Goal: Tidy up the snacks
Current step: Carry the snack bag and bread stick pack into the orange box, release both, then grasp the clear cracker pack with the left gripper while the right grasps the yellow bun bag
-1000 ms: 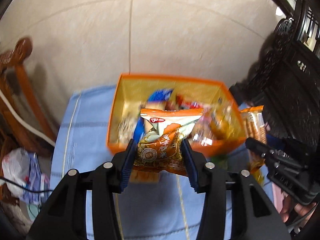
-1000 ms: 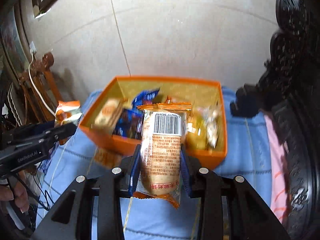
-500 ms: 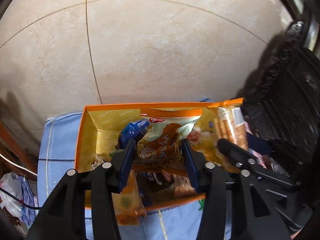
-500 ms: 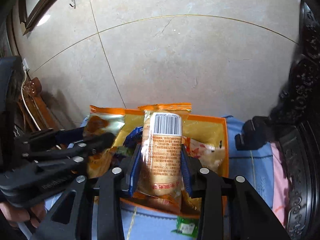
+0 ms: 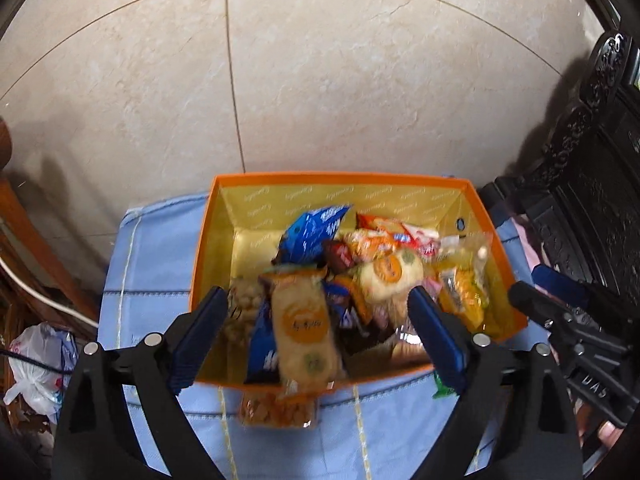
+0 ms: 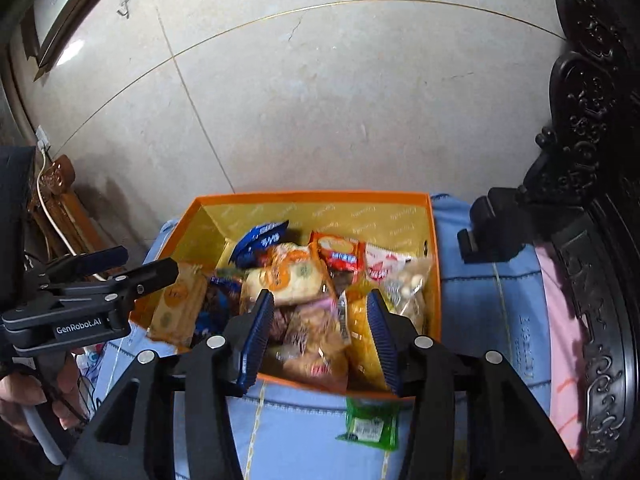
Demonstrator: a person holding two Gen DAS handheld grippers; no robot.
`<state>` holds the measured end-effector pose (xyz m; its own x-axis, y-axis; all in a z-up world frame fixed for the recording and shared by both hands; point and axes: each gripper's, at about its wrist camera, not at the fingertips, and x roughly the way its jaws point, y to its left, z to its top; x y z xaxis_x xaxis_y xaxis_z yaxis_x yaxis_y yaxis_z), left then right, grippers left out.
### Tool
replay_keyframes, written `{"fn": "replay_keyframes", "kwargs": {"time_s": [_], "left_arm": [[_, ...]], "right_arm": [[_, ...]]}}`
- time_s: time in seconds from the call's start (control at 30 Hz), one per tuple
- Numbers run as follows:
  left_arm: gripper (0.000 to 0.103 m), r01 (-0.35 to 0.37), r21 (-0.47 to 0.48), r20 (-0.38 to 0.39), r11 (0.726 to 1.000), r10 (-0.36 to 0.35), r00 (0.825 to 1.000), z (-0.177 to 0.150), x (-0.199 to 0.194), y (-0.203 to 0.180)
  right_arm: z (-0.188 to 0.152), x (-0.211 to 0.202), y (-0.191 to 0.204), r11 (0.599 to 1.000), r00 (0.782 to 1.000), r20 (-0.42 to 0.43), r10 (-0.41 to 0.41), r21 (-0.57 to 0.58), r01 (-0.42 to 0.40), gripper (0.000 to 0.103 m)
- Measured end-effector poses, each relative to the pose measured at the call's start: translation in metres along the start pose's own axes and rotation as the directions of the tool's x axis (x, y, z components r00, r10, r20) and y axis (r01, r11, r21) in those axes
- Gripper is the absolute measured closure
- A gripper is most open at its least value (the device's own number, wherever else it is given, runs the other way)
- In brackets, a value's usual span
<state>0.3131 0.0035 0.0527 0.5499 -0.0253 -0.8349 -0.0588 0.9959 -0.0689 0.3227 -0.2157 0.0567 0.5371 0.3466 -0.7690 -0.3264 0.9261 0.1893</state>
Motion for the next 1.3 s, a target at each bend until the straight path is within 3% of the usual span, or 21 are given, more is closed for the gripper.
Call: {"fn": "replay_keyframes", "kwargs": {"time_s": [0.13,0.27,0.43,0.67,0.83,0.93,1.03,1.3], "left_arm": [[0.014,-0.009,0.008,-0.003,1.000,0.009,1.000,-0.019,-0.013,0.002],[0.014,-0.006,0.019,-0.015,1.000,0.006,1.000,-0.043,-0.026,0.002],[0.013,-0.019,0.011,-0.063,1.000,0.020,0.998,-0.083,-0.023,0.006],[0.013,-0.071,-0.001,-0.193,0.997,0.069,0.979,-0.136,0.019,0.013],[0.013,-0.110,-0.042,-0.234,0.993,0.097,0.967,-0.150,0.051,0.026],[0.012,-0.130,-0.069,-0.253,0.989,0.109,0.961,-0.150,0.067,0.031],[0.010,-0.169,-0.036,-0.253,0.985,0.154,0.955,-0.148,0.080,0.030],[0.007,-0.154,-0.011,-0.285,0.988,0.144,0.948,-0.140,0.110,0.030]], "right_arm": [[-0.015,-0.021,0.000,1.000,1.000,0.013,-0.009,0.017,0.009,0.041],[-0.036,-0.036,-0.004,0.999,0.999,-0.003,-0.038,0.018,0.038,0.035],[-0.080,-0.058,-0.018,0.995,0.995,-0.012,-0.100,0.030,0.100,0.015],[-0.153,-0.059,-0.040,0.990,0.988,-0.131,-0.080,0.109,0.095,0.014],[-0.182,-0.049,-0.042,0.988,0.981,-0.187,-0.044,0.140,0.071,0.014],[-0.185,-0.042,-0.038,0.989,0.979,-0.201,-0.022,0.138,0.050,0.014],[-0.182,-0.034,-0.033,0.991,0.977,-0.213,0.001,0.131,0.027,0.014],[-0.172,-0.005,-0.023,0.993,0.965,-0.256,0.054,0.119,-0.024,0.014]]}}
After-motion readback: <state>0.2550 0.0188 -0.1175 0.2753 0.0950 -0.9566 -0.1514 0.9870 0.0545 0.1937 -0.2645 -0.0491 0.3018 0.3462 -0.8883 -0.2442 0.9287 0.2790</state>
